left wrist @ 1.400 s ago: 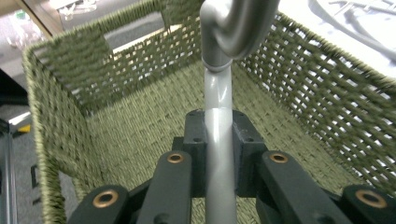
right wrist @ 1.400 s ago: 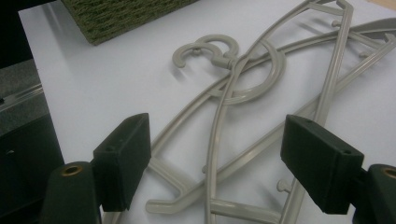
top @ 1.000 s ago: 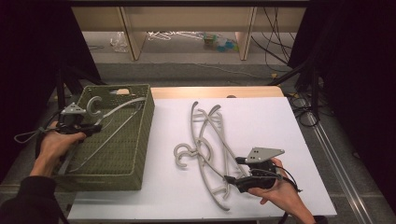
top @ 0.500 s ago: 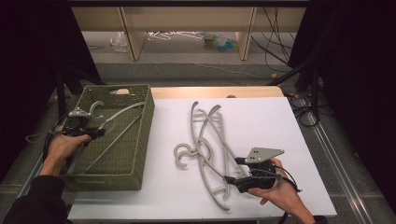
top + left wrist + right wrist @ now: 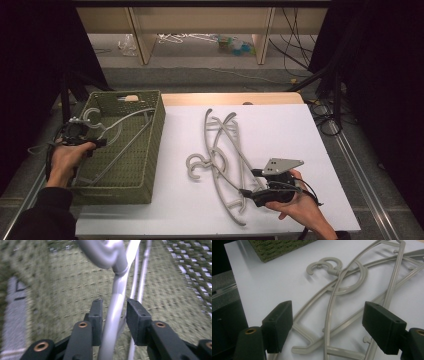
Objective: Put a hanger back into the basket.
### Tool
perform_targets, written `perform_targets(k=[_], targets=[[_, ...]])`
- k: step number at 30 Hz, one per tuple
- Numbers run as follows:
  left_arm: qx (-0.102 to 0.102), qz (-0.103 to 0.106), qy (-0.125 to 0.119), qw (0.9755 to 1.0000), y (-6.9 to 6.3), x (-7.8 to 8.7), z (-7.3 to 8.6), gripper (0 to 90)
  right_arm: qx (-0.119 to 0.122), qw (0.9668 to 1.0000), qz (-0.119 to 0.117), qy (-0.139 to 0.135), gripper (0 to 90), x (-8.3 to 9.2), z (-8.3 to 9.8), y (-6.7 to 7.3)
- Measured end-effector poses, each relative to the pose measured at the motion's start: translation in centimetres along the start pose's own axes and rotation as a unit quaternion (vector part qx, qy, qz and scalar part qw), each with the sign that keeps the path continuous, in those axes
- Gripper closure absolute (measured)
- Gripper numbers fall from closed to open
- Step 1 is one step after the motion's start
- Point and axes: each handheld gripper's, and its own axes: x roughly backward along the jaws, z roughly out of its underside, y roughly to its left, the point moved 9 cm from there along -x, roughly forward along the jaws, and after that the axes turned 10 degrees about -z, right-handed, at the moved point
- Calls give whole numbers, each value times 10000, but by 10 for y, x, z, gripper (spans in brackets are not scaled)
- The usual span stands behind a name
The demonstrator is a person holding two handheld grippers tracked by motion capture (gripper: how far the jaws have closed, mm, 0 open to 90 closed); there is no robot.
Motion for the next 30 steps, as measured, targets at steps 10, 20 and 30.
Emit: perform_targets(k=[10,20,30], targets=[[384,-5,-189,9991,14,11,4,593,-39,10000,-11,0,256,-1,0,1],[418,447,-1293,9897,-20,66,-14,404,-91,9999,47,-95,240,-2,0,-3],[76,1078,-1890,9760,-87,114,-2,250,-208,9993,95,-280,220,-5,0,-7]])
